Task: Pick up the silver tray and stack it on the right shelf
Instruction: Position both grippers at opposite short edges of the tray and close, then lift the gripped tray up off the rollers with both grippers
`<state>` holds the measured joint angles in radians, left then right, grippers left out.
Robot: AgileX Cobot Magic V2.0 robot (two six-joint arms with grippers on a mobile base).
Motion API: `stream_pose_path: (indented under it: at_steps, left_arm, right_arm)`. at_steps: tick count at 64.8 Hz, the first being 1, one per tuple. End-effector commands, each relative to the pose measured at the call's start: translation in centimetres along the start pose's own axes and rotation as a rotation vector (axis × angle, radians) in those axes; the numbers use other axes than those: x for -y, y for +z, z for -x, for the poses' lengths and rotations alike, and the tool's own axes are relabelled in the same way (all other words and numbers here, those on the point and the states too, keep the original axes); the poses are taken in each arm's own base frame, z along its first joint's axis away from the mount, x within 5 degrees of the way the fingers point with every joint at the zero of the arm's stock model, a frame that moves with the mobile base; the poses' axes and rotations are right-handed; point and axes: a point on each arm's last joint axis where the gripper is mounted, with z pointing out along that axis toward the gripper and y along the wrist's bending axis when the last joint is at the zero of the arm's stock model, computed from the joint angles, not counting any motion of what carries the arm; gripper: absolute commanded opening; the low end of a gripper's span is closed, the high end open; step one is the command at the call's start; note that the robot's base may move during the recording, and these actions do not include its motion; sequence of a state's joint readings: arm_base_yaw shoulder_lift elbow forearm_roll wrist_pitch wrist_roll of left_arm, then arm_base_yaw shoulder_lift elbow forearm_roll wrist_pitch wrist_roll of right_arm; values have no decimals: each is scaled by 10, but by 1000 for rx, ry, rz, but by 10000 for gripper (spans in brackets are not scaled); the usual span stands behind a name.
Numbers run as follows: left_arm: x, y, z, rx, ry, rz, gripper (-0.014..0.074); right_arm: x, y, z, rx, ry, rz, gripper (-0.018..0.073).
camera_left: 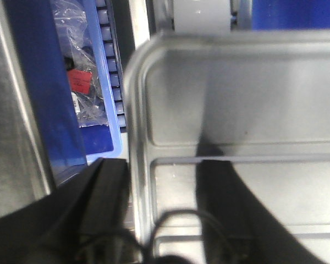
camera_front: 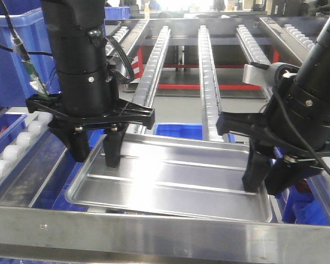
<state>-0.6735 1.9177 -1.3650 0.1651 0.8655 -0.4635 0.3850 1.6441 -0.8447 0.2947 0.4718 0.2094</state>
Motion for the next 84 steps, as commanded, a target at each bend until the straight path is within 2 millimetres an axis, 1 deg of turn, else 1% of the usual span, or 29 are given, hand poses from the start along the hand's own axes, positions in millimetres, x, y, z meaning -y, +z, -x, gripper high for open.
stream_pose_path:
  at_steps: [1, 4, 8, 11, 26, 34, 43, 49, 61, 70, 77, 84]
  left_arm:
    - [-1, -18, 5, 55, -20, -20, 51]
    - [0, -14, 4, 40, -20, -15, -26]
    - [0, -9, 3, 24, -19, -8, -113]
    - [0, -8, 3, 21, -21, -10, -88]
    - [1, -9, 3, 22, -42, -14, -93]
    - [2, -14, 2, 25, -39, -15, -93]
    - [1, -35, 4, 97, -66, -15, -93]
    - [-2, -58, 5, 163, -87, -38, -93]
    - [-8, -93, 4, 253, -98, -65, -93]
    - [-7, -119, -3, 308, -99, -97, -93]
    - [-2, -134, -12, 340, -109, -99, -93]
    - [3, -144, -22, 345, -92, -90, -93]
  right_arm:
    - [-6, -13, 10, 74, -7, 30, 43]
    - [-6, -14, 10, 76, -7, 31, 65]
    - [-6, -14, 10, 77, -7, 31, 55]
    - [-6, -14, 10, 77, -7, 31, 57]
    - [-6, -16, 11, 84, -8, 35, 57]
    - [-8, -26, 12, 113, -13, 49, 57]
    - [-11, -43, 13, 168, -26, 73, 57]
    - [-13, -57, 13, 209, -48, 84, 57]
    - [-13, -84, 10, 271, -97, 91, 57]
    - [-12, -104, 4, 288, -135, 85, 57]
    - [-12, -118, -2, 296, -147, 91, 57]
    - [-11, -132, -10, 297, -155, 97, 57]
